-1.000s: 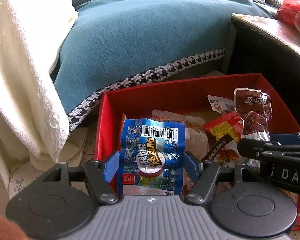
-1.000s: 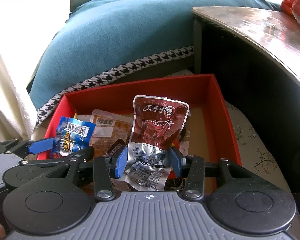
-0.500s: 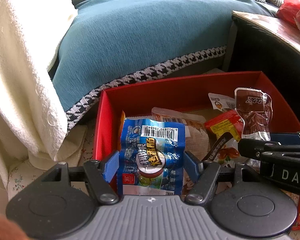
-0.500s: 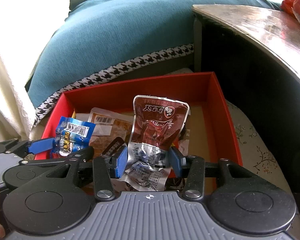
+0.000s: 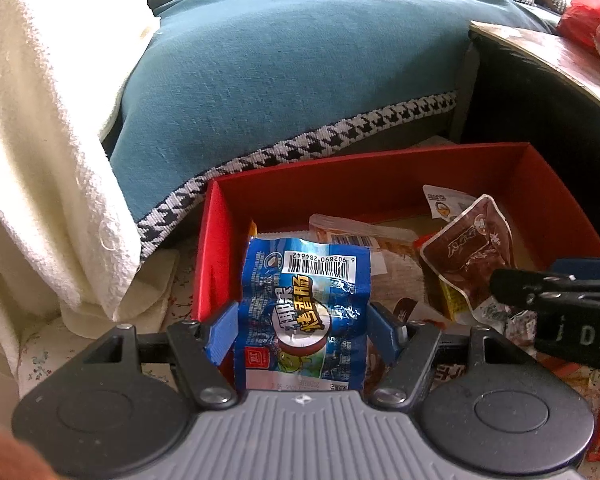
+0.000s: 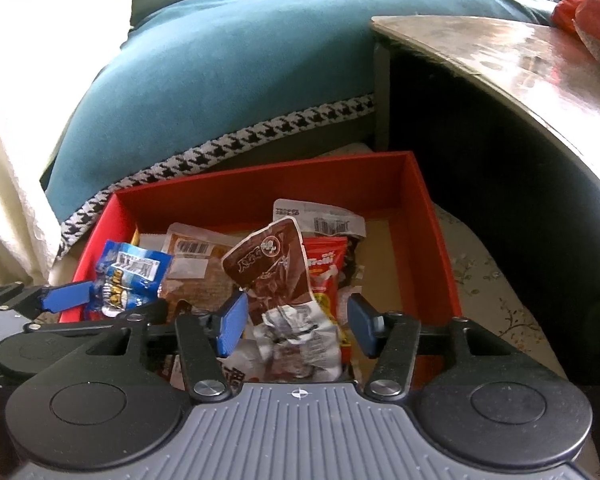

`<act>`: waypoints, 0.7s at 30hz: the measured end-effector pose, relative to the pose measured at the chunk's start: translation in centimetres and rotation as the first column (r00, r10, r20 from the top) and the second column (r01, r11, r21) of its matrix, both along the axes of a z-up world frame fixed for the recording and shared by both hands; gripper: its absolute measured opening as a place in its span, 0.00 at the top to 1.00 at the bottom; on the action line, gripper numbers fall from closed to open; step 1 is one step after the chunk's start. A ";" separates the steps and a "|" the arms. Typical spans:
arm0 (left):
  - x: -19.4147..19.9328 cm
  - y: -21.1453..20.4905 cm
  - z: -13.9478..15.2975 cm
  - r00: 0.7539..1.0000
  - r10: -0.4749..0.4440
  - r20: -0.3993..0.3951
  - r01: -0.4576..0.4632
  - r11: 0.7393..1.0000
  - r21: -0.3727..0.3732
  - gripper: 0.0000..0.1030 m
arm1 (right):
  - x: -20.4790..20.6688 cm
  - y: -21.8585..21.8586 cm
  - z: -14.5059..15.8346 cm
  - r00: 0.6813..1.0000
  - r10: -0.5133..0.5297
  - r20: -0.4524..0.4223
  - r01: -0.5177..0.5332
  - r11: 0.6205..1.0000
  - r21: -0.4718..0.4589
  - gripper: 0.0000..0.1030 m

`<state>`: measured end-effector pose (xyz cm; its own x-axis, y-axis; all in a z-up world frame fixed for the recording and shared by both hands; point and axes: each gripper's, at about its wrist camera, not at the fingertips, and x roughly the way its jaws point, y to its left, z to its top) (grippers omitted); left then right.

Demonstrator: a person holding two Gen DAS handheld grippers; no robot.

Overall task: Organize snacks
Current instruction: 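Open both tools to drop the packets into the red box, then withdraw both open tools from the box toward the remaining snacks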

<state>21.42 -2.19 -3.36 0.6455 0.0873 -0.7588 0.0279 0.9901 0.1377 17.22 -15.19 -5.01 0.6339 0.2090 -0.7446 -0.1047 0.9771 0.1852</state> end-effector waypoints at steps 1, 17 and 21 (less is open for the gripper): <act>0.0 0.0 0.1 1.000 0.001 0.000 -0.001 1.000 0.002 0.39 | -0.1 -0.1 0.1 1.000 -0.001 0.001 0.001 1.000 -0.001 0.39; -1.5 0.0 2.3 0.999 0.010 0.049 -0.010 1.000 -0.004 0.38 | -1.9 -1.8 1.3 0.999 -0.013 0.031 0.013 1.000 -0.003 0.33; -2.2 -0.3 2.5 0.999 -0.005 0.040 0.005 1.000 -0.019 0.38 | -2.9 -3.0 1.8 0.999 -0.032 0.038 0.032 0.999 0.001 0.31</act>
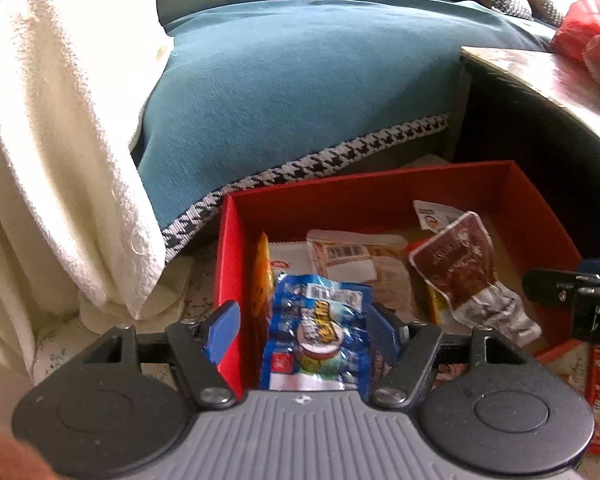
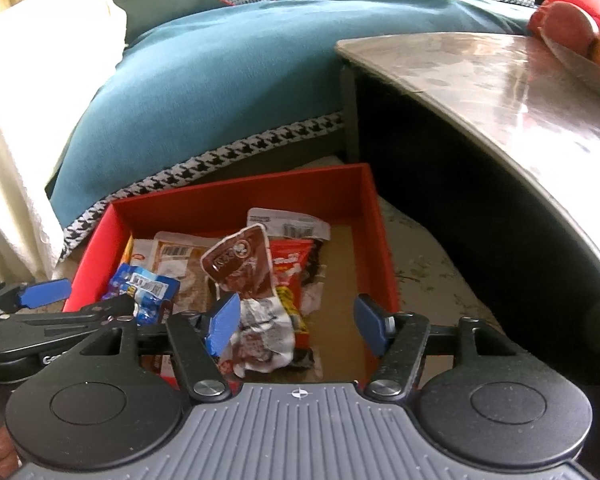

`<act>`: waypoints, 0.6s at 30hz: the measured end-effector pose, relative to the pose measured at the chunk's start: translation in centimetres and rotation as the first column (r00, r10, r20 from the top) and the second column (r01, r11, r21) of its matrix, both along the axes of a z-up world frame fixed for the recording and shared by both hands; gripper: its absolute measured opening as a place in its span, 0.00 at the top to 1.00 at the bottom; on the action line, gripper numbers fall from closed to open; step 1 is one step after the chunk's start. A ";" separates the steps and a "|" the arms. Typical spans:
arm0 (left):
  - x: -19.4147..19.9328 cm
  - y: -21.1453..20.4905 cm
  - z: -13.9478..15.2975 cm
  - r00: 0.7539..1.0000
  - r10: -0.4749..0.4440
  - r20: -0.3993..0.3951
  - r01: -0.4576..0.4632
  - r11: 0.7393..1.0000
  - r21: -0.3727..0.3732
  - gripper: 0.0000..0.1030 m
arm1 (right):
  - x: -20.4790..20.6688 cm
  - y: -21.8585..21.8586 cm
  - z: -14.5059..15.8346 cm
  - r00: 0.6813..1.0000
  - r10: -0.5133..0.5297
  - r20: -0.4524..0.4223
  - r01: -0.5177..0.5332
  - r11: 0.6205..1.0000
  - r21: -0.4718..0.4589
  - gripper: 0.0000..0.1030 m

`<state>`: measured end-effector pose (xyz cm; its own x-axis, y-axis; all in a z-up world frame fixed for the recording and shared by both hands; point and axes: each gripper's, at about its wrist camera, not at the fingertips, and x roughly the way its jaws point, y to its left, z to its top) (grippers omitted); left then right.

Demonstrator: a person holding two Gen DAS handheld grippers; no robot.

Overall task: Organize snacks
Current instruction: 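Withdraw both open tools from the box toward the remaining snacks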

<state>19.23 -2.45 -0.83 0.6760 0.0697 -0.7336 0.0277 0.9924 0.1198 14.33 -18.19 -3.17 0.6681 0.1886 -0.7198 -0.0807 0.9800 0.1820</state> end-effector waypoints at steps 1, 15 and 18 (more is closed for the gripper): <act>-0.4 -0.1 0.2 1.000 -0.006 -0.001 0.006 1.000 -0.010 0.38 | -0.5 -0.4 0.1 1.000 -0.005 0.003 0.005 1.000 0.002 0.30; -6.5 -6.5 -1.3 0.965 -0.239 -0.109 0.231 0.970 -0.077 0.38 | -6.7 -6.2 -2.6 0.988 -0.116 -0.107 0.115 0.993 -0.014 0.24; -6.9 -8.6 -2.8 0.953 -0.266 -0.148 0.257 0.964 -0.074 0.38 | -7.3 -6.9 -3.7 0.981 -0.137 -0.138 0.134 0.990 -0.033 0.23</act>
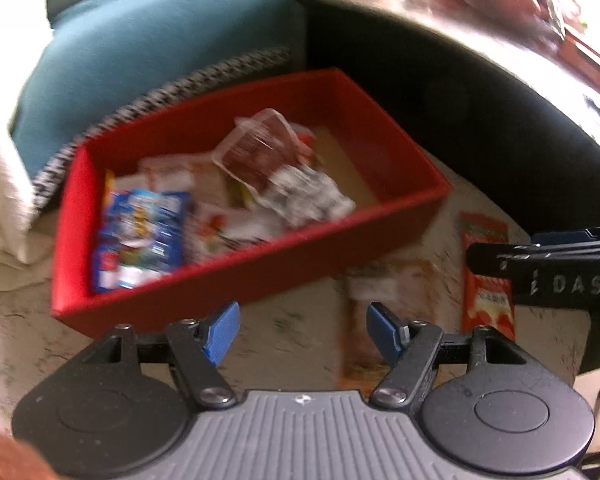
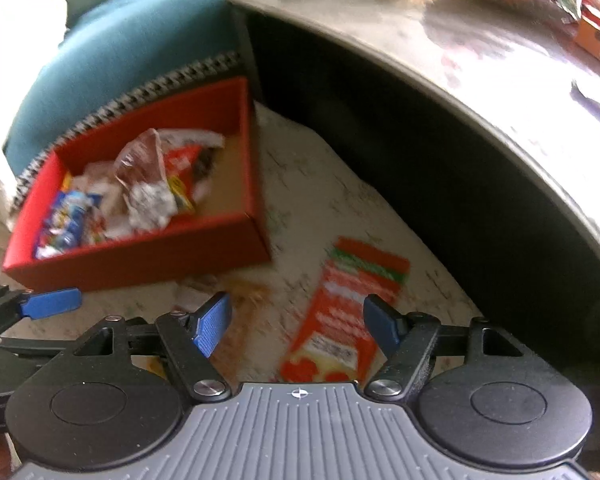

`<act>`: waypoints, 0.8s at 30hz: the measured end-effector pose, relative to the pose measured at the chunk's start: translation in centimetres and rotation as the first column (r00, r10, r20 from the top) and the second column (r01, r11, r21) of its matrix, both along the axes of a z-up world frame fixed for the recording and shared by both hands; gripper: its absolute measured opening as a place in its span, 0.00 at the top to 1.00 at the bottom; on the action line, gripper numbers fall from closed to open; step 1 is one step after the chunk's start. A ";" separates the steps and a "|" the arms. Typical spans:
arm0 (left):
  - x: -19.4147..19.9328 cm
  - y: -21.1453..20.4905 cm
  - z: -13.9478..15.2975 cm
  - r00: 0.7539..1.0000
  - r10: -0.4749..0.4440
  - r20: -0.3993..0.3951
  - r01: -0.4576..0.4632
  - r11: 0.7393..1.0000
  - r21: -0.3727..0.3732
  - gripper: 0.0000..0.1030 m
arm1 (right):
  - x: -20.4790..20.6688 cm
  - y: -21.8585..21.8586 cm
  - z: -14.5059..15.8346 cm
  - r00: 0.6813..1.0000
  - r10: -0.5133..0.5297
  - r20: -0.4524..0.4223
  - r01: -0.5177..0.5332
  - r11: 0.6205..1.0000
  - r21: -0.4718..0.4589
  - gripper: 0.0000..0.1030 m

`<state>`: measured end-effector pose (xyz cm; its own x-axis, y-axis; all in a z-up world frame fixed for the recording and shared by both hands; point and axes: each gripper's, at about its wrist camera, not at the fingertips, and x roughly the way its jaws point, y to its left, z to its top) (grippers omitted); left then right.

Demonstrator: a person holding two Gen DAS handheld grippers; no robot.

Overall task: Organize snacks
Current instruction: 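Withdraw both open tools from the box toward the remaining snacks, then close the right tool on the red-and-white packet while the left tool lowers onto the brown meat slab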

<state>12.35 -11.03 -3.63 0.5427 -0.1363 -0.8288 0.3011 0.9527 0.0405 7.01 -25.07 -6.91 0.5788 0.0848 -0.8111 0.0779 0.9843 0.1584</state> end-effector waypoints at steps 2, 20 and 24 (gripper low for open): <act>-0.1 -1.1 -0.8 1.000 -0.014 -0.022 0.014 1.000 0.003 0.38 | 0.0 -0.6 -0.6 1.000 -0.016 -0.018 0.016 1.000 -0.002 0.22; 1.3 -5.8 -5.7 0.998 -0.039 -0.046 0.040 0.999 0.010 0.15 | 1.4 -3.5 -2.9 0.991 -0.090 -0.096 0.097 0.993 0.074 0.19; 0.5 -5.8 -5.8 0.997 -0.064 -0.037 0.065 0.997 0.038 0.25 | 1.9 -3.2 -3.5 0.989 -0.085 -0.122 0.095 0.992 0.084 0.19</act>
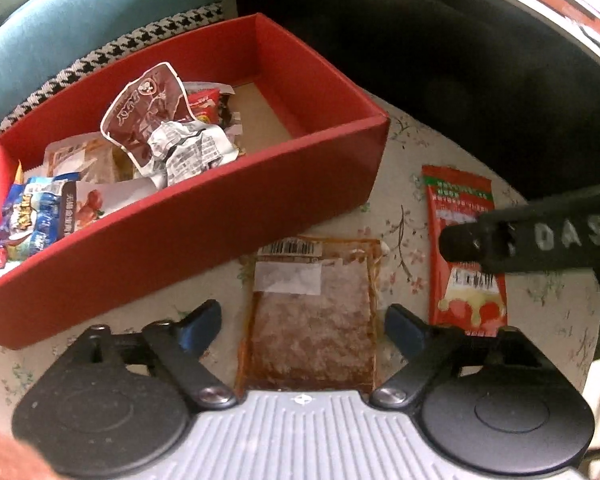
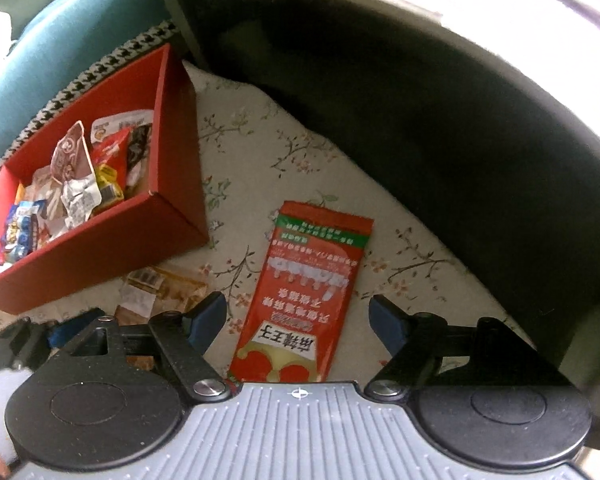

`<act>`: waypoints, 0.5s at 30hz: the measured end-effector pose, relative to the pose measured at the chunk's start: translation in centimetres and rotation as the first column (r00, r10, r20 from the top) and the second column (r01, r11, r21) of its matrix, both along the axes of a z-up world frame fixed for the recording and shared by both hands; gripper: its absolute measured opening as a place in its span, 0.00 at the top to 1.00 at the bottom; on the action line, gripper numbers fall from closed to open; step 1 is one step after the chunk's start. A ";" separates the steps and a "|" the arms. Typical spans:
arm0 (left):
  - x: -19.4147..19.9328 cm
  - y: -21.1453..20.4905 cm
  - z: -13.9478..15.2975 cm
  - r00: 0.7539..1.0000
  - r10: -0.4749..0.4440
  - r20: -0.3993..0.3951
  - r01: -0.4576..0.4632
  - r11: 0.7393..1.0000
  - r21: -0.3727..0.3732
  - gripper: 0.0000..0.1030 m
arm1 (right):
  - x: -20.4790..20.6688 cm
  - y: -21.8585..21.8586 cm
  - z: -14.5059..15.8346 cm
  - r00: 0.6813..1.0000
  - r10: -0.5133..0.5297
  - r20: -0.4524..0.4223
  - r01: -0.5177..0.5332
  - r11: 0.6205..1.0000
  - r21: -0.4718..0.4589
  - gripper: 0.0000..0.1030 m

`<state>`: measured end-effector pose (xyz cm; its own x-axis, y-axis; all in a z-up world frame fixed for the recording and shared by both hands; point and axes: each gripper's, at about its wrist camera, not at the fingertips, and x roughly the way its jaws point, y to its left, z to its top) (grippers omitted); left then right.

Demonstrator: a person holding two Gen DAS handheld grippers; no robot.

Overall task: Organize snacks
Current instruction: 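Close the right tool on the red-and-white packet while the left tool lowers onto the brown meat slab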

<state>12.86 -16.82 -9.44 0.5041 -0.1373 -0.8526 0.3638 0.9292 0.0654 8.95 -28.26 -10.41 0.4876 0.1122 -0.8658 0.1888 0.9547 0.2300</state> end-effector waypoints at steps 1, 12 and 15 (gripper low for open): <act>-0.4 0.1 0.0 1.000 -0.003 0.000 0.003 1.000 0.005 0.29 | 0.2 0.2 -0.1 1.000 0.003 -0.009 -0.003 1.000 0.001 0.19; -4.1 4.4 1.0 0.998 0.021 -0.063 -0.023 1.000 -0.021 0.37 | 1.2 1.8 -1.8 0.998 0.003 -0.068 -0.006 0.999 -0.047 0.06; -3.8 5.5 1.5 0.997 0.044 -0.068 -0.047 0.998 -0.032 0.37 | 1.3 3.1 -2.3 0.997 0.034 -0.073 -0.042 0.993 -0.113 0.04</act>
<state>9.03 -11.34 -7.92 0.4522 -0.1444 -0.8802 0.3236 0.9461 0.0110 10.25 -25.15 -12.67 0.4220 0.0277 -0.9062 0.1634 0.9808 0.1061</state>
